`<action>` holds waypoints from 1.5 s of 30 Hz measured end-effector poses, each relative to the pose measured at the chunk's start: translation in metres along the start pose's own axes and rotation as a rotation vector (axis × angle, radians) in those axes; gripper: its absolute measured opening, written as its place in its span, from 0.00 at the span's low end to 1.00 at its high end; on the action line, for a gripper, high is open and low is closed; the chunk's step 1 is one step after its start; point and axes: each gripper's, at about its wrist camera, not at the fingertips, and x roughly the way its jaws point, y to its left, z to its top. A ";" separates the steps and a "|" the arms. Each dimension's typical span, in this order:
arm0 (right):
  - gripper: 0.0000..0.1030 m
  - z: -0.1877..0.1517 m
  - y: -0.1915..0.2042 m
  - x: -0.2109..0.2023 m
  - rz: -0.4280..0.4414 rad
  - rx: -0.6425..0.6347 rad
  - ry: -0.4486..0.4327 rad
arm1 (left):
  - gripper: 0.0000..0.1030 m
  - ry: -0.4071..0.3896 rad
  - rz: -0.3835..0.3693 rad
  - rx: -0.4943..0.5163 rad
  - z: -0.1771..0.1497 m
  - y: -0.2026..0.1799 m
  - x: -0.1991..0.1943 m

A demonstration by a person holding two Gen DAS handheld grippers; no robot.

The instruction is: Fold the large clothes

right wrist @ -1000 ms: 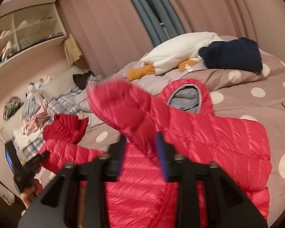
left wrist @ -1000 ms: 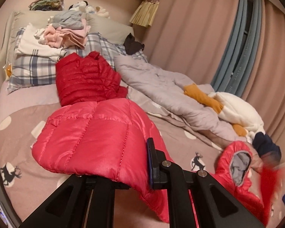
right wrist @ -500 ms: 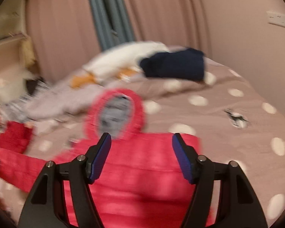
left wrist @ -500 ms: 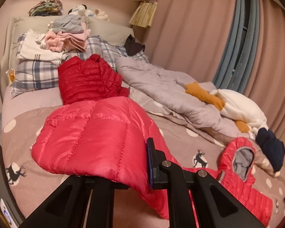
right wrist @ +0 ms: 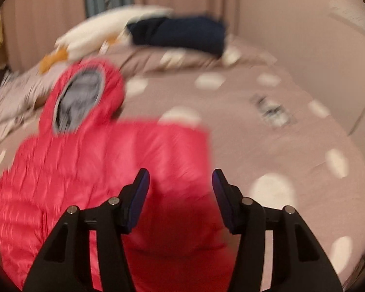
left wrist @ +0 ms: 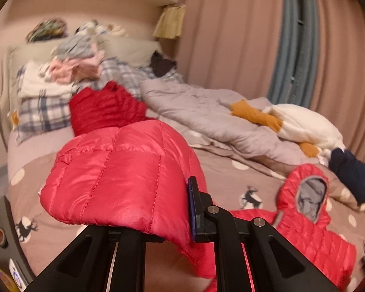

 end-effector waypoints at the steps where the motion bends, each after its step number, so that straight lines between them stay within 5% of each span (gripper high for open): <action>1: 0.53 0.005 -0.005 -0.010 -0.030 0.005 -0.038 | 0.10 0.000 -0.020 0.021 -0.001 -0.011 -0.002; 4: 0.54 0.015 -0.029 -0.043 -0.108 0.058 -0.128 | 0.10 0.026 -0.137 0.035 -0.006 -0.045 -0.005; 12: 0.58 0.012 -0.067 -0.085 -0.132 0.168 -0.172 | 0.10 0.190 -0.397 0.249 -0.068 -0.179 -0.013; 14: 0.59 0.008 -0.070 -0.091 -0.145 0.169 -0.181 | 0.10 0.251 -0.386 0.294 -0.090 -0.198 -0.011; 16: 0.60 0.006 -0.071 -0.095 -0.160 0.156 -0.184 | 0.22 0.323 -0.375 0.339 -0.111 -0.211 -0.005; 18: 0.63 0.002 -0.073 -0.096 -0.150 0.152 -0.177 | 0.55 0.366 -0.367 0.369 -0.122 -0.213 -0.003; 20: 0.64 -0.002 -0.074 -0.096 -0.155 0.153 -0.172 | 0.67 0.342 -0.345 0.369 -0.123 -0.208 -0.005; 26: 0.70 -0.005 -0.061 -0.079 -0.085 0.147 -0.114 | 0.79 0.179 -0.208 0.341 -0.099 -0.176 -0.025; 32: 0.74 0.003 -0.004 -0.062 0.082 0.039 -0.078 | 0.81 0.157 -0.168 0.245 -0.074 -0.131 -0.027; 39: 0.79 0.006 0.034 -0.069 0.153 -0.013 -0.106 | 0.82 0.148 -0.184 0.168 -0.055 -0.112 -0.032; 45: 0.83 0.008 0.037 -0.072 0.154 -0.020 -0.119 | 0.82 0.118 -0.074 0.135 -0.051 -0.095 -0.022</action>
